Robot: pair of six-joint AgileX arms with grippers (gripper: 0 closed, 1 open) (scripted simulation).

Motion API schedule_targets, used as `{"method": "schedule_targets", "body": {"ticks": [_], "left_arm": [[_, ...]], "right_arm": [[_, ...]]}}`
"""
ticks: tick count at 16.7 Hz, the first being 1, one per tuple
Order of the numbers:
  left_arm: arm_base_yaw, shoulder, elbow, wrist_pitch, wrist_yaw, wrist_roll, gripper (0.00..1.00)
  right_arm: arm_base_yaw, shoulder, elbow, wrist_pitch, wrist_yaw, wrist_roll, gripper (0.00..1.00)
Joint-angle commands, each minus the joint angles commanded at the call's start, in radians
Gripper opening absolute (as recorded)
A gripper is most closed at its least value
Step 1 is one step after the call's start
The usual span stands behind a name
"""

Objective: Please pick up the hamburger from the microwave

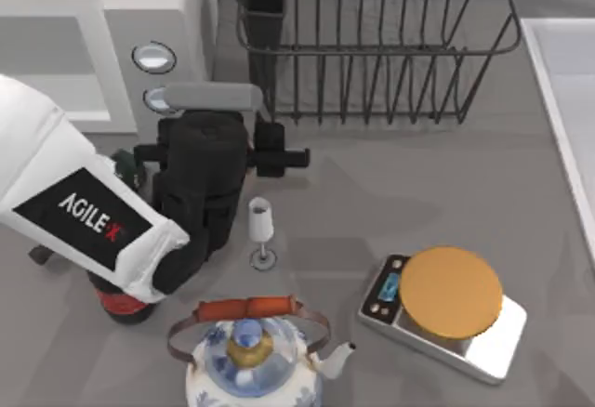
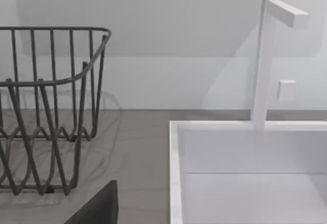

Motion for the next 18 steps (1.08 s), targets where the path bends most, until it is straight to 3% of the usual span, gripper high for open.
{"method": "schedule_targets", "body": {"ticks": [3, 7, 18], "left_arm": [[0.021, 0.077, -0.018, 0.065, -0.051, -0.004, 0.0], [0.024, 0.081, -0.019, 0.07, -0.055, -0.004, 0.0], [0.024, 0.081, -0.019, 0.07, -0.055, -0.004, 0.83]], "right_arm": [[0.0, 0.0, 0.0, 0.0, 0.0, 0.0, 1.0], [0.0, 0.0, 0.0, 0.0, 0.0, 0.0, 1.0], [0.0, 0.0, 0.0, 0.0, 0.0, 0.0, 1.0]]}}
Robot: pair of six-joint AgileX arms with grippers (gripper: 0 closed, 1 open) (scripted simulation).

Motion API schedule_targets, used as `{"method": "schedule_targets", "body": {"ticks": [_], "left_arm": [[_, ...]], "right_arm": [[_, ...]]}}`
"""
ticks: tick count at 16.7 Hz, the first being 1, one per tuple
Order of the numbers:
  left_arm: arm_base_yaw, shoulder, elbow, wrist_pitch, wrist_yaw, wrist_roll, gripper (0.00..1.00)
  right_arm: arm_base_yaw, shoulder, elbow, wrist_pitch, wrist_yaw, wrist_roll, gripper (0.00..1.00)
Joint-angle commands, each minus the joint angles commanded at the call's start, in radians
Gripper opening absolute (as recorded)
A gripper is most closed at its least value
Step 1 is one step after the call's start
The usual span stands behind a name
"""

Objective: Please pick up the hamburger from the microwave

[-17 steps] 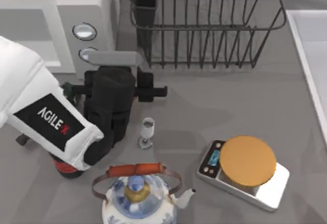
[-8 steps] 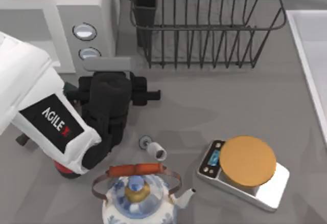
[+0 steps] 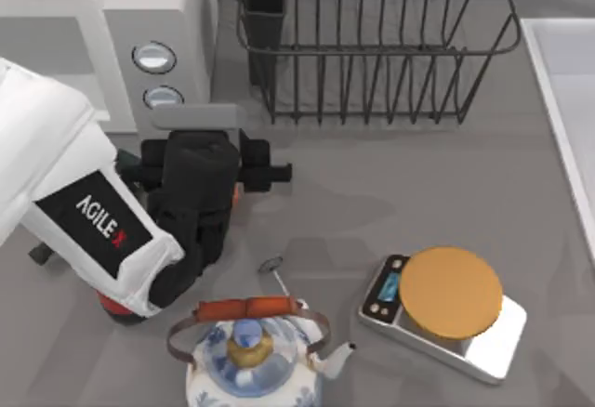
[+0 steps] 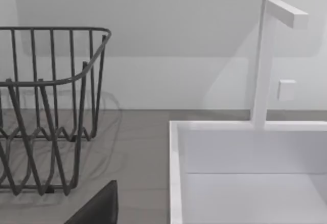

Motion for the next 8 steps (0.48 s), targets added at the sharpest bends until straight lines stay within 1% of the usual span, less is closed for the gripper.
{"method": "schedule_targets", "body": {"ticks": [2, 3, 8], "left_arm": [[0.0, 0.0, 0.0, 0.0, 0.0, 0.0, 0.98], [0.0, 0.0, 0.0, 0.0, 0.0, 0.0, 1.0], [0.0, 0.0, 0.0, 0.0, 0.0, 0.0, 1.0]], "right_arm": [[0.0, 0.0, 0.0, 0.0, 0.0, 0.0, 1.0], [0.0, 0.0, 0.0, 0.0, 0.0, 0.0, 1.0], [0.0, 0.0, 0.0, 0.0, 0.0, 0.0, 1.0]]}}
